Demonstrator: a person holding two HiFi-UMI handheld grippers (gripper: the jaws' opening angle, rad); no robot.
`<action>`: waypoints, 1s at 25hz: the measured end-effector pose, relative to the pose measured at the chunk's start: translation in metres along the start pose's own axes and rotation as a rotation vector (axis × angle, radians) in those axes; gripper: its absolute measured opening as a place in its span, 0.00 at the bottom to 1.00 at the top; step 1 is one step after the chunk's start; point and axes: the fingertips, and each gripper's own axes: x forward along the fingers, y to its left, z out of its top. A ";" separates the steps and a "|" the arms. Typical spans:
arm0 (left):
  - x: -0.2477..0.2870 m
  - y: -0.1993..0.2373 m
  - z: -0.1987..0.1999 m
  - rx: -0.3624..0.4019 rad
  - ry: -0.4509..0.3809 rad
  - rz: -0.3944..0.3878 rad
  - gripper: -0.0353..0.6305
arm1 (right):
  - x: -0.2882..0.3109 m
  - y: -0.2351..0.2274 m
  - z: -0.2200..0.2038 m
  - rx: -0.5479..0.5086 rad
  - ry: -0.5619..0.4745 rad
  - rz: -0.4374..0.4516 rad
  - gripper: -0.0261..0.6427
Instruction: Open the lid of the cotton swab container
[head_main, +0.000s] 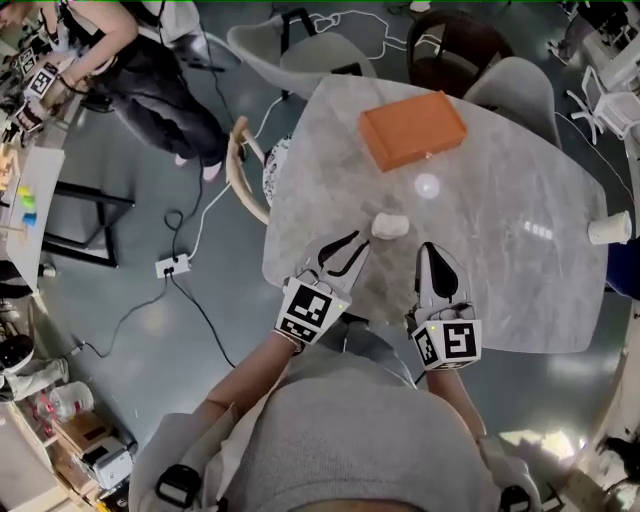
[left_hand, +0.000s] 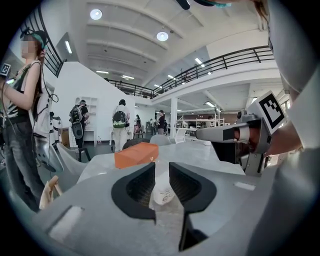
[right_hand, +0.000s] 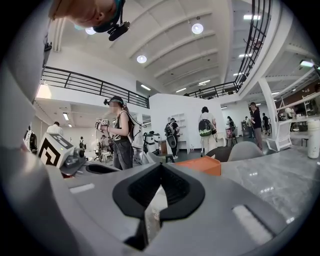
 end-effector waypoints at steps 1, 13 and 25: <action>0.001 -0.001 -0.001 -0.003 0.003 -0.006 0.19 | 0.000 0.000 -0.001 0.000 0.002 0.002 0.03; 0.009 -0.003 -0.020 -0.012 0.028 -0.040 0.31 | 0.005 0.000 -0.012 0.001 0.016 0.008 0.03; 0.020 0.002 -0.038 0.005 0.064 -0.056 0.38 | 0.011 -0.002 -0.030 0.025 0.055 0.003 0.03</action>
